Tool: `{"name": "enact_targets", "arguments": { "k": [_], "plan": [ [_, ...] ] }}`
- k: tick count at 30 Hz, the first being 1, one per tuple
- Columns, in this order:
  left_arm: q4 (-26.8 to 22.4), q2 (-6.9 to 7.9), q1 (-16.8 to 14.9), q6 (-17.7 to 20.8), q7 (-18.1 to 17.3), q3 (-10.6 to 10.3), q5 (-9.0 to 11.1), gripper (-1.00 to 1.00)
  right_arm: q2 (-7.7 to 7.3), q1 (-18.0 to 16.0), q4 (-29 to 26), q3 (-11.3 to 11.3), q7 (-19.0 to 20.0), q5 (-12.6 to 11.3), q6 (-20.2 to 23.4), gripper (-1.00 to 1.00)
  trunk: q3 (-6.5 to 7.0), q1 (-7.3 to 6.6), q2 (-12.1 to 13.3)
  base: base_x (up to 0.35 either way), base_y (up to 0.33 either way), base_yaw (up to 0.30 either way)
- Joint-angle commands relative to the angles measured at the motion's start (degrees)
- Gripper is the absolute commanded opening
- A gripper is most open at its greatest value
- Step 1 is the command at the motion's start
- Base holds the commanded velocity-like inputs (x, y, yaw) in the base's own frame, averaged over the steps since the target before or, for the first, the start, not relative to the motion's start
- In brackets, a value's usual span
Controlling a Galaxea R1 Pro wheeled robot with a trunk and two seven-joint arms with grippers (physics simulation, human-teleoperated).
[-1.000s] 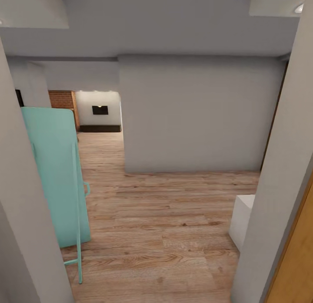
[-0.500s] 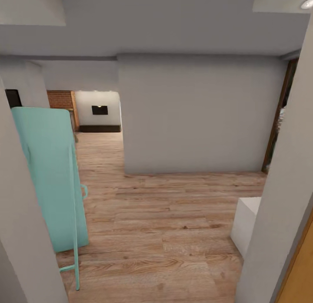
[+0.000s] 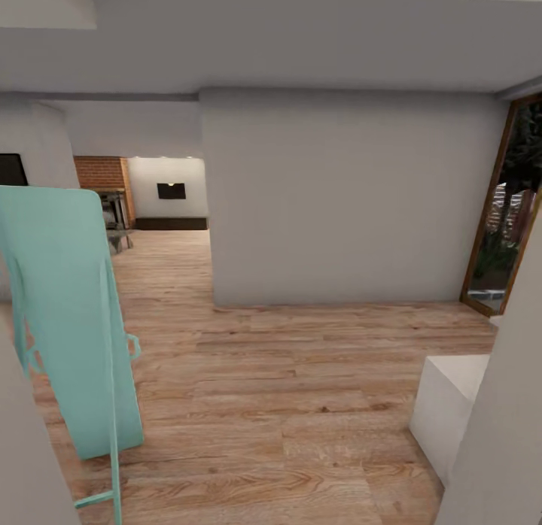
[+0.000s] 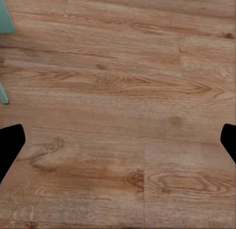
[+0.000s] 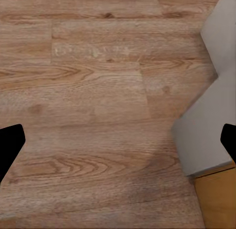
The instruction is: Move the two storage containers from the living room to the garage. In the garage, place one container on the floor and stack the other container on top of it (either order is fine).
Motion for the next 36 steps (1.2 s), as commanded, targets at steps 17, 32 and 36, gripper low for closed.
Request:
{"name": "enact_targets", "arguments": {
  "k": [17, 32, 36],
  "plan": [
    [0.3, -0.03, -0.1, 0.7, -0.4, -0.4, 0.6, 1.00, -0.09, 0.0, -0.1, 0.4, -0.3, -0.5, -0.1, 1.00, -0.06, 0.05, 0.0, 0.328, 0.000, 0.000],
    [0.3, -0.03, -0.1, 0.9, -0.4, -0.4, 0.7, 1.00, -0.08, 0.0, 0.2, 0.5, 0.1, -0.5, 0.0, 1.00, -0.06, 0.05, 0.0, 0.328, 0.000, 0.000],
    [0.2, -0.05, -0.1, 0.9, -0.4, -0.4, 0.7, 1.00, -0.08, 0.0, 0.4, 0.5, 0.1, -0.5, 0.0, 1.00, -0.06, 0.05, 0.0, 0.328, 0.000, 0.024]
  ]
}}
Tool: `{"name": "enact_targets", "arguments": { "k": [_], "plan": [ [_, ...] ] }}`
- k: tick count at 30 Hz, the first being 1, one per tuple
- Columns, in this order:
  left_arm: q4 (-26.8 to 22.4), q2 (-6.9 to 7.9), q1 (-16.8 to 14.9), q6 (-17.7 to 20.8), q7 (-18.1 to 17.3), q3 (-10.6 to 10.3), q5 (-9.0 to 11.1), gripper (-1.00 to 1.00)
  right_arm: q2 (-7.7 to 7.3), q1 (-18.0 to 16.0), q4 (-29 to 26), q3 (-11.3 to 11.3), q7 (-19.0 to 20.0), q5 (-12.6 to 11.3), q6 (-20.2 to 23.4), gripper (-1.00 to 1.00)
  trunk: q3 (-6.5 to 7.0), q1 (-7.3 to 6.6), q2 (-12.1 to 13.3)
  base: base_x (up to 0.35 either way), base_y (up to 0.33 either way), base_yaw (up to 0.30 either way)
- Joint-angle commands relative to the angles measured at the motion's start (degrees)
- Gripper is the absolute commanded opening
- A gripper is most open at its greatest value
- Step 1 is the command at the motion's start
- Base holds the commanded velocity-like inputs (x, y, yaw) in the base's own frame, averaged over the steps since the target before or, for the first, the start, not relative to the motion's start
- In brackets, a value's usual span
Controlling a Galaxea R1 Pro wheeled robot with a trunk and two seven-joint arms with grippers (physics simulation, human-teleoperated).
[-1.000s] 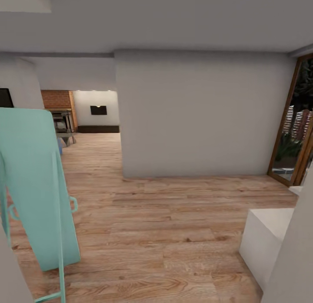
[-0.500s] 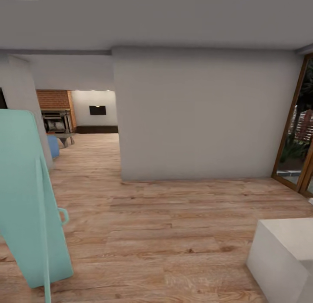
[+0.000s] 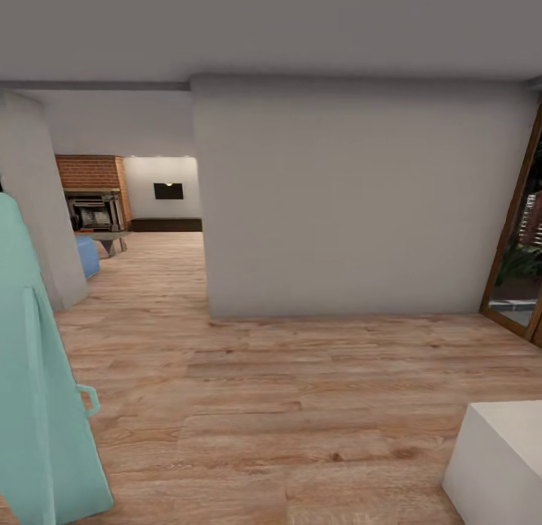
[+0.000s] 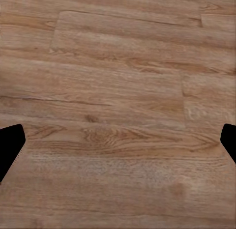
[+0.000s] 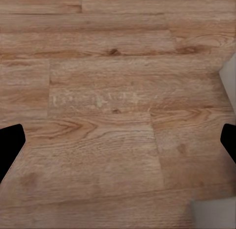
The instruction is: Move the two storage containers from the living room to the garage. In the garage, place one container on the floor and stack the other container on top of it (either order is fine).
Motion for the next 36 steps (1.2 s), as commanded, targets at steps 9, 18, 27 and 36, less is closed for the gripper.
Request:
{"name": "enact_targets", "arguments": {
  "k": [9, 18, 27, 36],
  "plan": [
    [0.3, -0.04, -0.1, -0.3, -0.2, -0.4, 0.6, 1.00, -0.08, 0.0, 0.0, 0.6, -0.4, -0.5, -0.1, 1.00, -0.06, 0.05, 0.0, 0.329, -0.062, 0.248],
    [0.3, -0.08, -0.1, -0.3, -0.2, -0.4, 0.5, 1.00, -0.10, 0.0, 0.0, 0.6, -0.4, -0.5, -0.1, 1.00, -0.06, 0.05, 0.0, 0.325, -0.146, 0.162],
    [0.3, -0.08, -0.1, -0.3, -0.2, -0.4, 0.6, 1.00, -0.08, 0.0, 0.0, 0.6, -0.4, -0.5, -0.1, 1.00, -0.06, 0.05, 0.0, 0.316, -0.168, 0.079],
    [0.3, -0.08, -0.1, -0.3, -0.1, -0.4, 0.6, 1.00, -0.09, 0.0, 0.0, 0.5, -0.5, -0.4, -0.2, 1.00, -0.06, 0.05, 0.0, 0.314, -0.155, 0.266]
  ]
}}
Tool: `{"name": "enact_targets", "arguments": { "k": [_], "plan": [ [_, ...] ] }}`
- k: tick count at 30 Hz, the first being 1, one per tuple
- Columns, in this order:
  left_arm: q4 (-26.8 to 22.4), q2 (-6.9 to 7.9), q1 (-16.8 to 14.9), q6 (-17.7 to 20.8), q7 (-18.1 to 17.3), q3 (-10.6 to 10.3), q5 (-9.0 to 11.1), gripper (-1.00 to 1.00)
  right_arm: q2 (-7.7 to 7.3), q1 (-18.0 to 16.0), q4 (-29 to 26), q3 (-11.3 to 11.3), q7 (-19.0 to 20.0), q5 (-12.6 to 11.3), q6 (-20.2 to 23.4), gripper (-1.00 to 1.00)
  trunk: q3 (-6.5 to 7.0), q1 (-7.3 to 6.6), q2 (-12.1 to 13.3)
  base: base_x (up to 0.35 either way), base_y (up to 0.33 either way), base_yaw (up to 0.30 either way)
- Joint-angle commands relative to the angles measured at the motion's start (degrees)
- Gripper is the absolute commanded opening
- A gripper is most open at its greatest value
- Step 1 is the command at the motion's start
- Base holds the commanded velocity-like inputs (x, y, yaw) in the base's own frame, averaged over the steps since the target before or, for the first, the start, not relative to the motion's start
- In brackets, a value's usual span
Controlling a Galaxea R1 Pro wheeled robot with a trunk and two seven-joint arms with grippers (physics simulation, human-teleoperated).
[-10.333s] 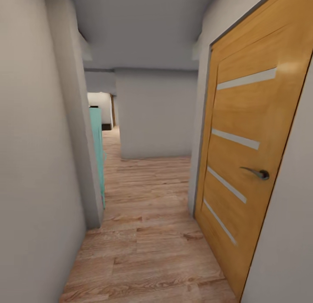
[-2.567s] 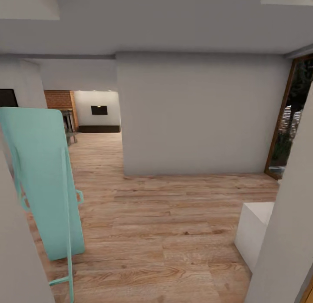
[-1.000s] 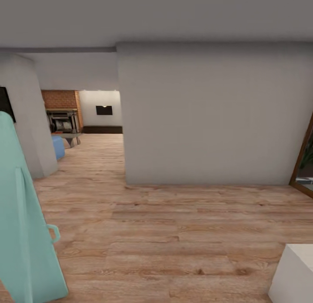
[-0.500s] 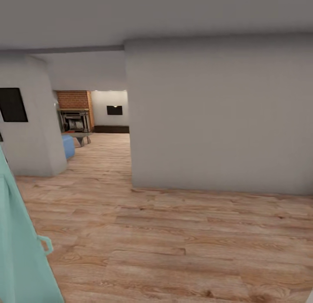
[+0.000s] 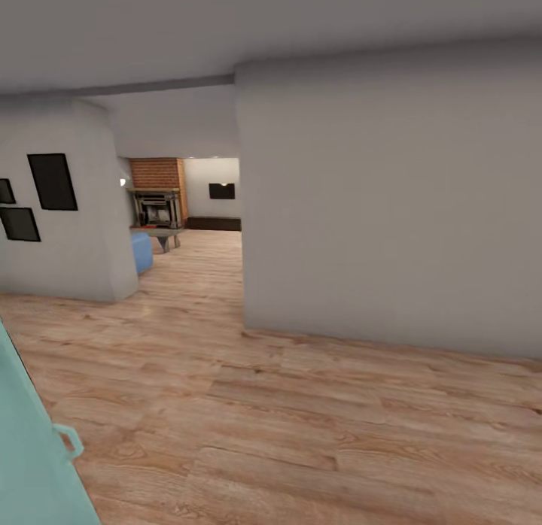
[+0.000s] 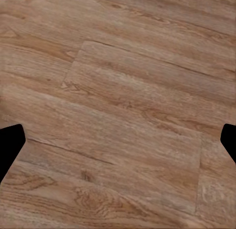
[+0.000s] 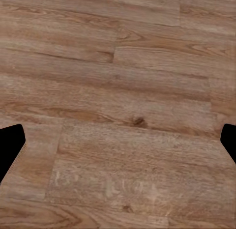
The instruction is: Move the two storage containers from the living room to the garage. In the garage, place one container on the floor and stack the other container on top of it (either order is fine).
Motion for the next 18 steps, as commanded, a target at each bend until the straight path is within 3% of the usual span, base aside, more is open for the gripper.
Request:
{"name": "enact_targets", "arguments": {
  "k": [1, 18],
  "plan": [
    [0.3, -0.03, -0.1, -0.4, -0.2, -0.4, 0.6, 1.00, -0.09, 0.0, -0.1, 0.4, -0.4, -0.4, -0.1, 1.00, -0.06, 0.05, 0.0, 0.315, -0.085, 0.121],
    [0.3, -0.03, -0.1, -0.4, -0.2, -0.4, 0.5, 1.00, -0.08, 0.0, -0.1, 0.4, -0.4, -0.4, -0.1, 1.00, -0.06, 0.05, 0.0, 0.323, -0.004, 0.006]
  ]
}}
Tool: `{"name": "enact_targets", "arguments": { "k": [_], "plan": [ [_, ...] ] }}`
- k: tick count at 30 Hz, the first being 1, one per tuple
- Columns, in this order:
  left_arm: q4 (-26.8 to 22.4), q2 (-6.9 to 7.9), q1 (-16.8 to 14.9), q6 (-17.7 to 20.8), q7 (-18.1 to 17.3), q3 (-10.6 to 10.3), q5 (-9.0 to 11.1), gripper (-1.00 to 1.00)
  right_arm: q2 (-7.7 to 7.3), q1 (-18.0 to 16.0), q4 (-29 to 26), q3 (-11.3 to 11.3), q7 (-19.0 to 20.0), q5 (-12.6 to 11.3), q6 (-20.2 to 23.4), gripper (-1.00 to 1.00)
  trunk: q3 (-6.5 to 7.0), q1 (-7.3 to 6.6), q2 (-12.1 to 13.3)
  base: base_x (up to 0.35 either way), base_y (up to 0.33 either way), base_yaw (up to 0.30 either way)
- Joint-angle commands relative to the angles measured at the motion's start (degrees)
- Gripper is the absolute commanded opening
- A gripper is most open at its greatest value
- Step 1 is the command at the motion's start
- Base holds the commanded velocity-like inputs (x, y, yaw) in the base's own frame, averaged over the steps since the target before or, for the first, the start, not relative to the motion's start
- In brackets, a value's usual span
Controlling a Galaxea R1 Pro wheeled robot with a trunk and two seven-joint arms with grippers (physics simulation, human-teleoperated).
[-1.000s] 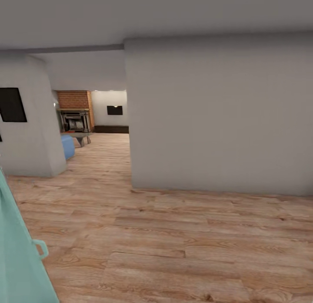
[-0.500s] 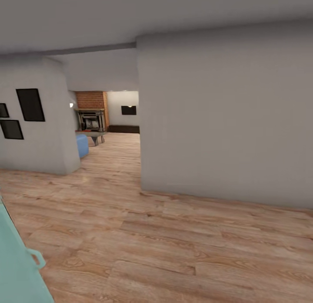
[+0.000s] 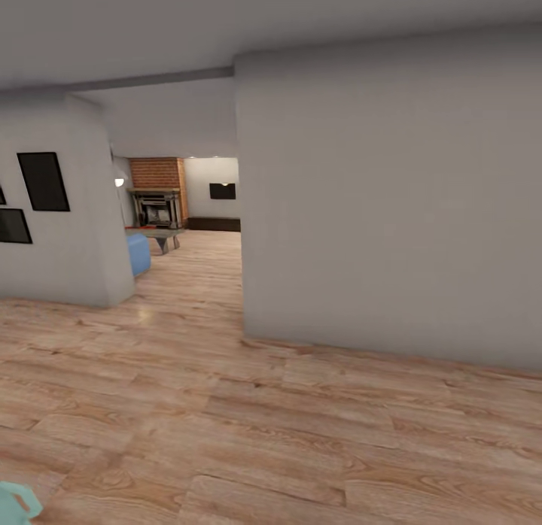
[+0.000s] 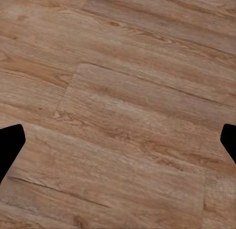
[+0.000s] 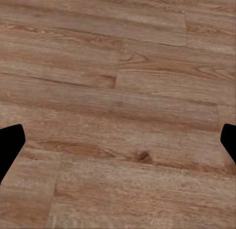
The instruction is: Move the two storage containers from the living room to the garage. In the garage, place one container on the floor and stack the other container on top of it (either order is fine).
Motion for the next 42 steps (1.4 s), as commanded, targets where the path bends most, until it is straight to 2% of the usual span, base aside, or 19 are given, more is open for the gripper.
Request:
{"name": "enact_targets", "arguments": {
  "k": [1, 13, 31, 42],
  "plan": [
    [0.3, -0.03, -0.1, -0.3, -0.2, -0.4, 0.6, 1.00, -0.08, 0.0, -0.1, 0.5, -0.4, -0.5, -0.1, 1.00, -0.06, 0.05, 0.0, 0.323, 0.000, 0.000],
    [0.3, -0.03, -0.1, -0.3, -0.2, -0.4, 0.6, 1.00, -0.09, 0.0, -0.1, 0.4, -0.4, -0.6, -0.1, 1.00, -0.06, 0.05, 0.0, 0.323, 0.005, 0.000],
    [0.3, -0.03, -0.1, -0.3, -0.2, -0.4, 0.6, 1.00, -0.09, 0.0, -0.1, 0.4, -0.4, -0.6, 0.0, 1.00, -0.06, 0.05, 0.0, 0.323, 0.107, 0.000],
    [0.2, 0.04, -0.1, -0.3, -0.1, -0.4, 0.6, 1.00, -0.08, 0.0, -0.1, 0.4, -0.3, -0.6, 0.0, 1.00, -0.06, 0.05, 0.0, 0.324, 0.015, 0.000]
  ]
}}
